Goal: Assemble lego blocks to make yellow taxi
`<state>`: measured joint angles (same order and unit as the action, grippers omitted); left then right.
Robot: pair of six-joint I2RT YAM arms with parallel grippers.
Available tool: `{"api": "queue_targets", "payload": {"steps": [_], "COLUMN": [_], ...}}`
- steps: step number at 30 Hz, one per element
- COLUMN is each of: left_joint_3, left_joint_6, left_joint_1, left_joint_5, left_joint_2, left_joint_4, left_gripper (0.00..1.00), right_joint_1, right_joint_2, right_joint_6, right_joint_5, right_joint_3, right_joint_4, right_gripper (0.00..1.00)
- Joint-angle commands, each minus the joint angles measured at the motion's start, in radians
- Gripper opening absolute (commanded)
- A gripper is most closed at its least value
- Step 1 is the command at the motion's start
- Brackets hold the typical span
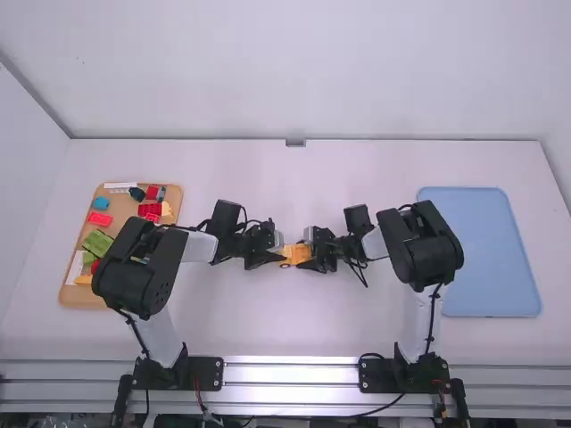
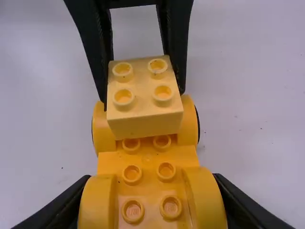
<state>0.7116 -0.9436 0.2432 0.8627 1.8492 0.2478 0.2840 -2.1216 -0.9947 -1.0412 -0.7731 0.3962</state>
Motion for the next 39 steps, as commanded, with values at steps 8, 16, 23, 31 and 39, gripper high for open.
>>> {"api": "queue_targets", "payload": {"steps": [8,16,23,31,39], "left_joint_3": [0.008,0.007,0.007,0.008,0.021], "left_joint_6": [-0.021,-0.014,-0.014,-0.018,0.014], "left_joint_1": [0.006,0.006,0.006,0.006,-0.024], "left_joint_5": [0.011,0.012,0.019,0.061,0.140], "left_joint_2": [0.006,0.006,0.006,0.006,-0.053], "left_joint_4": [-0.023,-0.022,-0.020,0.005,0.025], "left_gripper": [0.04,0.16,0.38,0.41,0.49], "right_joint_1": [-0.002,-0.002,0.008,0.011,0.011], "right_joint_2": [-0.014,-0.014,-0.014,-0.014,-0.014], "right_joint_6": [-0.005,-0.005,-0.005,-0.004,-0.005], "right_joint_5": [0.018,0.018,0.023,0.048,0.048], "right_joint_3": [-0.006,-0.006,-0.006,-0.006,-0.006], "right_joint_4": [-0.014,-0.014,-0.014,-0.014,-0.014], "right_gripper": [0.61,0.62,0.62,0.62,0.64]}}
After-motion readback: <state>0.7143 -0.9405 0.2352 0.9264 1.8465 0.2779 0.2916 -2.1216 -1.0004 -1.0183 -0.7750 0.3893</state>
